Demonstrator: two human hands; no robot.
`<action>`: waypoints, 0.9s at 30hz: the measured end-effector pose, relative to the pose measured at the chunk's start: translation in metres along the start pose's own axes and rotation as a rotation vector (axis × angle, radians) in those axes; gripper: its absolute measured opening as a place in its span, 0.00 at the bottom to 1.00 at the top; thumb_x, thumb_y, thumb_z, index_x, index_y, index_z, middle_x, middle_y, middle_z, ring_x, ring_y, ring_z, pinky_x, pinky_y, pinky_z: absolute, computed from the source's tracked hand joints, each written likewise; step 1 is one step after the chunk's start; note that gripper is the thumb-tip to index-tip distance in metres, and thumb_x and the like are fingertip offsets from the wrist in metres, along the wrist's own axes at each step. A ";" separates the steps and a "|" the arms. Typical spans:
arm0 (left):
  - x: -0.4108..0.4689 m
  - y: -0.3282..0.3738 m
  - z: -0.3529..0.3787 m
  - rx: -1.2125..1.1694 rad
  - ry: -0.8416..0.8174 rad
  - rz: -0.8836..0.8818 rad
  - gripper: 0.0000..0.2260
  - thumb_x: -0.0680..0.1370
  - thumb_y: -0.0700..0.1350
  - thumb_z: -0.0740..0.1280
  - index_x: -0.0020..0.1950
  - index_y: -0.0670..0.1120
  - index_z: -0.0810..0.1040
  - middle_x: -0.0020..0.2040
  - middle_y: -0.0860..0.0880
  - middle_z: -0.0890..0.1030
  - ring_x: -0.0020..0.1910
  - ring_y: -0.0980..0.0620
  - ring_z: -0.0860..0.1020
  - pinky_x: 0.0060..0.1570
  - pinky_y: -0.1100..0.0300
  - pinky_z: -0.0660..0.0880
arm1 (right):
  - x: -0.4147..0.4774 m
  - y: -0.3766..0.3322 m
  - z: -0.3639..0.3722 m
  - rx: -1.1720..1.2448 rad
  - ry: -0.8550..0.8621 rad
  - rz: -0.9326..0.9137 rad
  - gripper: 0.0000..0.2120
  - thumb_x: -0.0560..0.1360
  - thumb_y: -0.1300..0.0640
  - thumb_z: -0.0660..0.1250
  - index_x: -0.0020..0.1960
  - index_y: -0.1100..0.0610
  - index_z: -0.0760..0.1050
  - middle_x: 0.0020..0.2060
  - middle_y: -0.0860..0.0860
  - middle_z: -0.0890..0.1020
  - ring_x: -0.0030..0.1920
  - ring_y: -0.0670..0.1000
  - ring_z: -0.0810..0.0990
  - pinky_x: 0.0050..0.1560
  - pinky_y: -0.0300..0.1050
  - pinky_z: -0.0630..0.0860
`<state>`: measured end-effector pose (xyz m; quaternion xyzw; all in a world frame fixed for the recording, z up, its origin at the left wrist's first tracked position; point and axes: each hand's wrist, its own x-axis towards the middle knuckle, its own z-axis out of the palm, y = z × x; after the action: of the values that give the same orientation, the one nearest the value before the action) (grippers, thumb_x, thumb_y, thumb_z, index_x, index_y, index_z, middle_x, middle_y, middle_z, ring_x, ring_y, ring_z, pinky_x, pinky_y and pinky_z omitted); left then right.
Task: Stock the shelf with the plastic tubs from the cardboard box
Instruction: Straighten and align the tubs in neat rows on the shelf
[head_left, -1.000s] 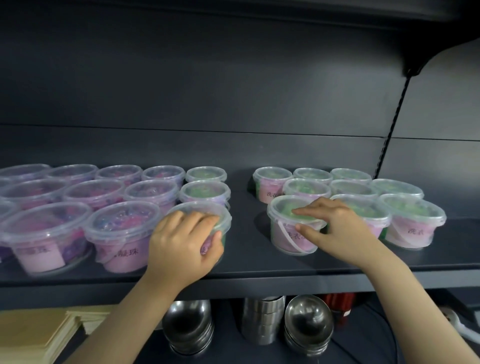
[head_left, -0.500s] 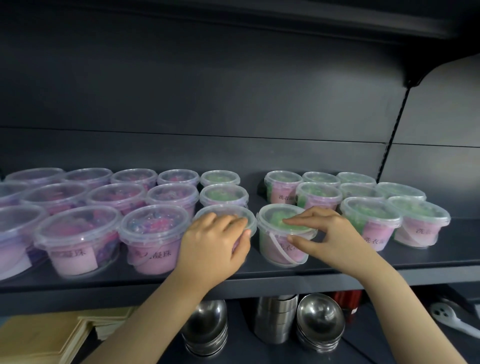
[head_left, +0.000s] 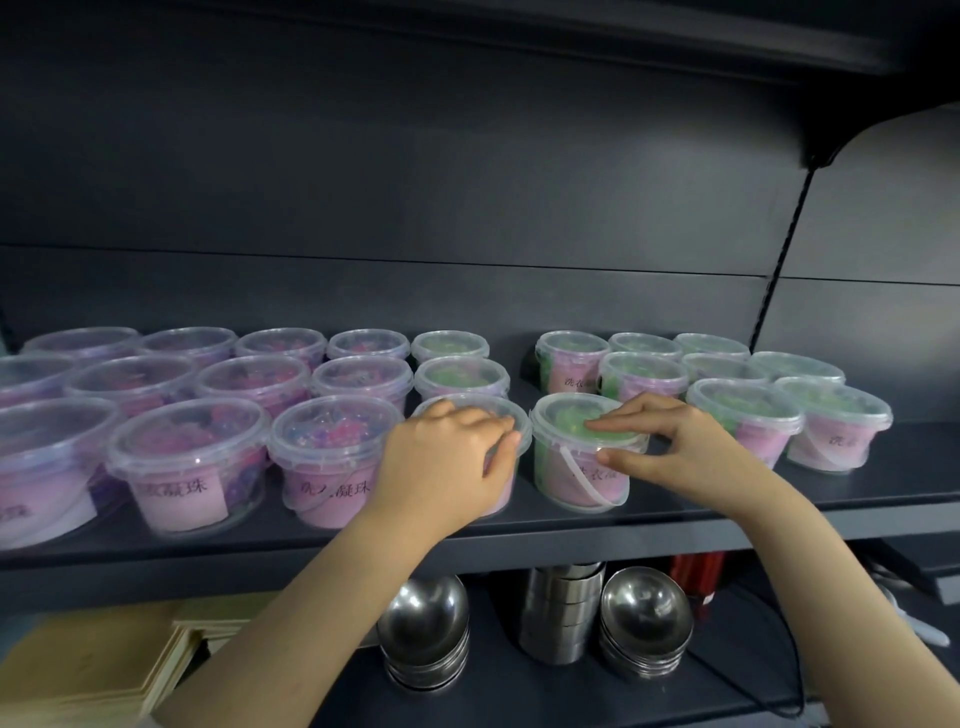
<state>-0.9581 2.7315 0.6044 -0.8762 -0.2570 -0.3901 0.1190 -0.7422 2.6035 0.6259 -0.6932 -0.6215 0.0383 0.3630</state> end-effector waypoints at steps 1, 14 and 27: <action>-0.001 0.000 0.001 0.004 0.001 0.000 0.15 0.76 0.54 0.59 0.45 0.53 0.85 0.41 0.57 0.84 0.40 0.52 0.81 0.29 0.62 0.73 | 0.000 0.000 0.000 0.000 0.004 -0.001 0.14 0.68 0.52 0.76 0.53 0.42 0.83 0.50 0.38 0.80 0.54 0.35 0.77 0.56 0.24 0.67; 0.000 -0.001 0.006 0.019 0.027 0.011 0.13 0.76 0.54 0.60 0.48 0.54 0.84 0.41 0.58 0.84 0.39 0.52 0.80 0.29 0.63 0.69 | 0.001 -0.001 -0.013 -0.067 -0.106 0.014 0.17 0.69 0.46 0.75 0.57 0.38 0.79 0.54 0.36 0.79 0.56 0.34 0.75 0.61 0.33 0.69; 0.000 0.001 -0.002 0.045 -0.053 0.004 0.15 0.77 0.54 0.58 0.46 0.53 0.84 0.42 0.57 0.84 0.40 0.51 0.80 0.29 0.61 0.72 | 0.007 -0.014 -0.014 -0.205 -0.106 0.000 0.09 0.71 0.44 0.72 0.50 0.43 0.80 0.52 0.36 0.81 0.55 0.36 0.76 0.61 0.40 0.71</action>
<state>-0.9583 2.7301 0.6058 -0.8837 -0.2670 -0.3608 0.1327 -0.7448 2.6027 0.6466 -0.7238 -0.6402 0.0111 0.2570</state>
